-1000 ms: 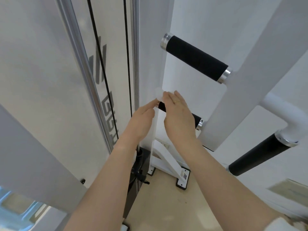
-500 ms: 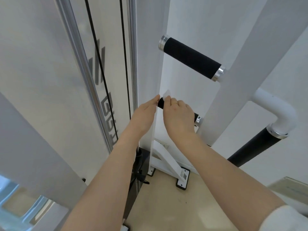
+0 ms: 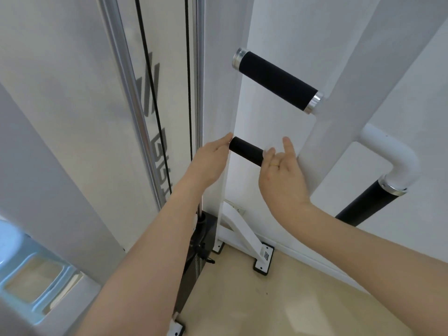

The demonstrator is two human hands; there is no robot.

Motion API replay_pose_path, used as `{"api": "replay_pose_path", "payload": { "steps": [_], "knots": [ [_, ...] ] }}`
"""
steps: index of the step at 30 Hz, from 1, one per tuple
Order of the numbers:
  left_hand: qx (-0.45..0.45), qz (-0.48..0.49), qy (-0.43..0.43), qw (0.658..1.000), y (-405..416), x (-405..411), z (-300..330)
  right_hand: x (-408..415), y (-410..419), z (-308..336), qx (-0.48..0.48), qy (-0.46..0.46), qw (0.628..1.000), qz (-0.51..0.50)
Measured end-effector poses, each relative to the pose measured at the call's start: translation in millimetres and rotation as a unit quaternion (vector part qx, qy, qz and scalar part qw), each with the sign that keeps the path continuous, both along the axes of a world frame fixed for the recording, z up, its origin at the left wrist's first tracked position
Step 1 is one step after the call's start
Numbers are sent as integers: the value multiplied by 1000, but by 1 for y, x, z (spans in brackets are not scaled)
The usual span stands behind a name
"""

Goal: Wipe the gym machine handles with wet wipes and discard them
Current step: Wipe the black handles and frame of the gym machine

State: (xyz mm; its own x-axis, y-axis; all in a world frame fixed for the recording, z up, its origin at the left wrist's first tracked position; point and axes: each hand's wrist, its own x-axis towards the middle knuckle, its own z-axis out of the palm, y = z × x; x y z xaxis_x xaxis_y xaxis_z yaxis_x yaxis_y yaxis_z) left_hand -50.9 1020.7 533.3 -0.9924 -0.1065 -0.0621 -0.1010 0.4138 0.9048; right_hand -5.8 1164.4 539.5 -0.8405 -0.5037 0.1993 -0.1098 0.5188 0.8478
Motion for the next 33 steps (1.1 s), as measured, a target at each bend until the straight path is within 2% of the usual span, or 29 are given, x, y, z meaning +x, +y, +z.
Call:
{"api": "replay_pose_path", "payload": {
  "steps": [2, 4, 8, 10, 11, 12, 14, 17, 19, 20, 23, 26, 28, 30, 33],
  "knots": [
    [-14, 11, -7, 1000, 2, -6, -3, 0, 6, -3, 12, -34, 999, -15],
    [28, 26, -38, 999, 5, -5, -4, -5, 6, -3, -3, -73, 997, -24],
    [39, 9, -34, 999, 12, -1, 0, -31, -26, -17, -208, -68, 974, -54],
    [26, -1, -41, 999, 11, 2, 1, -32, -29, -18, -289, -102, 952, -3],
    [23, -1, -42, 999, 9, 2, 4, -30, -25, -10, -335, -141, 932, -1],
    [22, -2, -43, 999, 7, 2, 5, -31, -20, -4, -384, -141, 912, 34],
    [2, -37, -33, 999, 3, 6, 12, -22, -11, 12, -391, -150, 900, 122],
    [-16, -69, 15, 997, 5, 12, 29, -5, -14, 30, -477, -66, 839, 252],
    [49, -61, 99, 992, 7, 11, 42, -2, -19, 41, -512, -8, 800, 313],
    [86, -25, 145, 985, 9, 7, 51, -2, -21, 52, -525, 36, 783, 331],
    [174, 56, 231, 956, 12, 7, 85, -5, -21, 91, -551, 130, 751, 339],
    [160, 58, 256, 952, 10, 8, 101, -24, -32, 114, -520, 155, 784, 301],
    [125, 51, 269, 954, 7, 6, 100, -36, -41, 120, -499, 112, 822, 251],
    [123, 34, 266, 955, 3, 6, 97, -46, -46, 112, -463, 52, 871, 158],
    [138, 3, 242, 960, -2, 10, 98, -46, -49, 91, -438, 14, 897, 54]
  ]
}}
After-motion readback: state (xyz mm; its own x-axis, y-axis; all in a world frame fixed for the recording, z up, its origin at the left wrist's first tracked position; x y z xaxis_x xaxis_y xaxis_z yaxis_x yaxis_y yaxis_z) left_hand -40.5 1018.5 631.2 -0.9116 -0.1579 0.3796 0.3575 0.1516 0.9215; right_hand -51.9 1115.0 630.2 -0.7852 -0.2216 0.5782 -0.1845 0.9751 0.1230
